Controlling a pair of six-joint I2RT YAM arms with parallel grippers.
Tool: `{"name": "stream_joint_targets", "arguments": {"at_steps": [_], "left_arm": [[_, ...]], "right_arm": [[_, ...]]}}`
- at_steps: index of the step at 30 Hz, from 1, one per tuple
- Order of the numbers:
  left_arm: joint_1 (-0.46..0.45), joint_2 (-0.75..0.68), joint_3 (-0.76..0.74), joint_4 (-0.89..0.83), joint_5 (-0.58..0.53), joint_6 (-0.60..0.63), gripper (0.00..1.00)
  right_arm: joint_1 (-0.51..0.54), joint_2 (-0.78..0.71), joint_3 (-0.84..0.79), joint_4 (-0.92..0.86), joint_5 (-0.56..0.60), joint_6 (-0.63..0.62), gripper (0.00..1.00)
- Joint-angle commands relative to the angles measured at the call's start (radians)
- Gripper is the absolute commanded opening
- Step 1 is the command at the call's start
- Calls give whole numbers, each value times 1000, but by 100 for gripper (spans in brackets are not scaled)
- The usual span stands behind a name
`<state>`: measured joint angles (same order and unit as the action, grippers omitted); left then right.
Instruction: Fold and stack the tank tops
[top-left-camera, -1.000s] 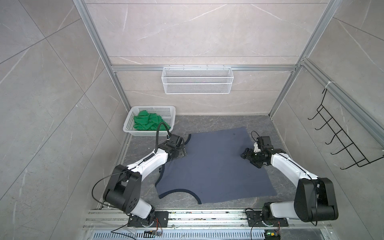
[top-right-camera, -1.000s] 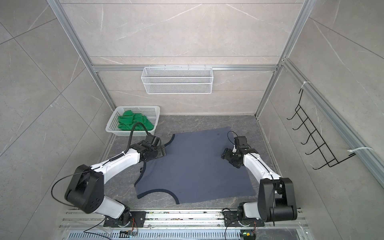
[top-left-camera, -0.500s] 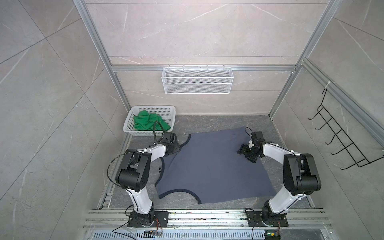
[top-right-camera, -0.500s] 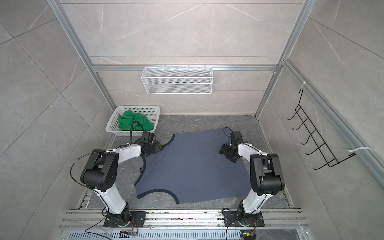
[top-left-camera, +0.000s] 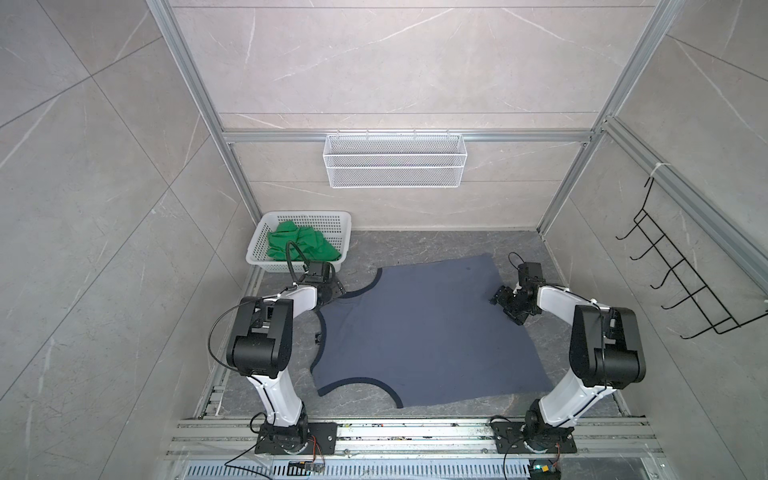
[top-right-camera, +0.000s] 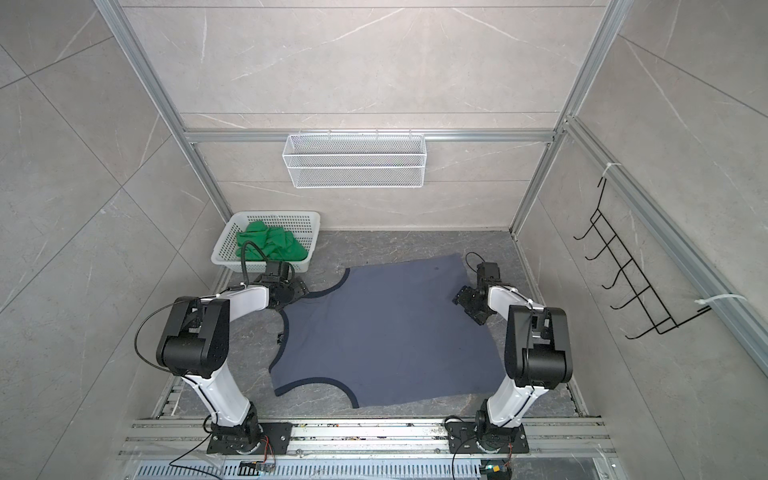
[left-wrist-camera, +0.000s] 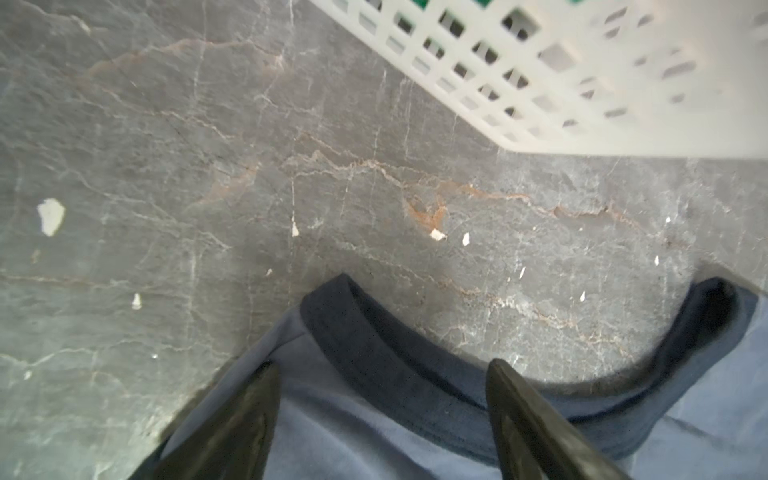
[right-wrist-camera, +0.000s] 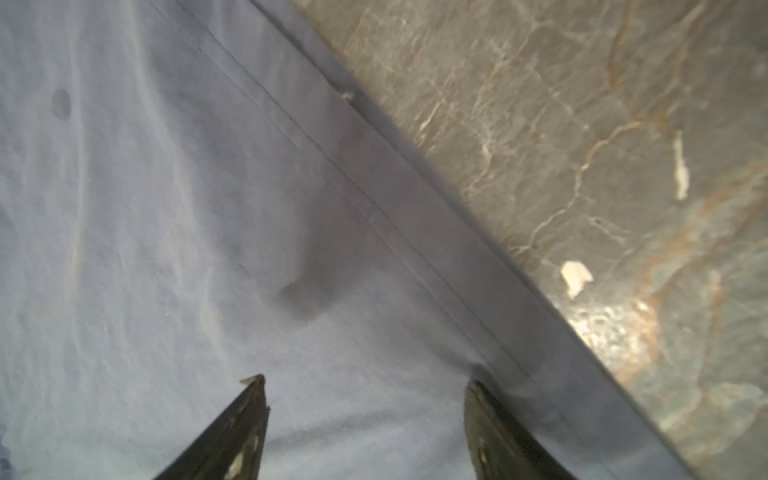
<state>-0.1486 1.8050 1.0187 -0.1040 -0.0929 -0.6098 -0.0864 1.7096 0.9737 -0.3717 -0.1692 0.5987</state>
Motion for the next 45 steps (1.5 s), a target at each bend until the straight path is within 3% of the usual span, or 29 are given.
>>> {"name": "stream_joint_targets", "arguments": {"at_steps": [1,6,11,19,27,30,36,41,45], "left_arm": [[-57,-77,64,-102,-13,47,82],[-234,-119,161,-178,-70,72,82],[-312,29,306,-167,8,90,80],[-327,312,561,-164,106,112,75],[-327,495,757,-222,121,153,75],[-327,569,819,-245,137,166,74],[-361,673,954,-278,184,169,75],[-406,744,1084,-337,191,193,76],[-414,739,1126,-360,192,185,79]], "right_arm": [[27,-59,-7,-24,-2,-19,76],[97,-71,87,-44,9,-59,76],[106,36,208,-18,-42,-62,76],[113,277,457,-29,-101,-71,73],[107,480,681,-209,-5,-47,71],[85,501,680,-252,46,-5,70],[-23,431,516,-196,92,66,69],[-87,372,423,-139,79,76,69],[-92,361,451,-117,24,40,69]]}}
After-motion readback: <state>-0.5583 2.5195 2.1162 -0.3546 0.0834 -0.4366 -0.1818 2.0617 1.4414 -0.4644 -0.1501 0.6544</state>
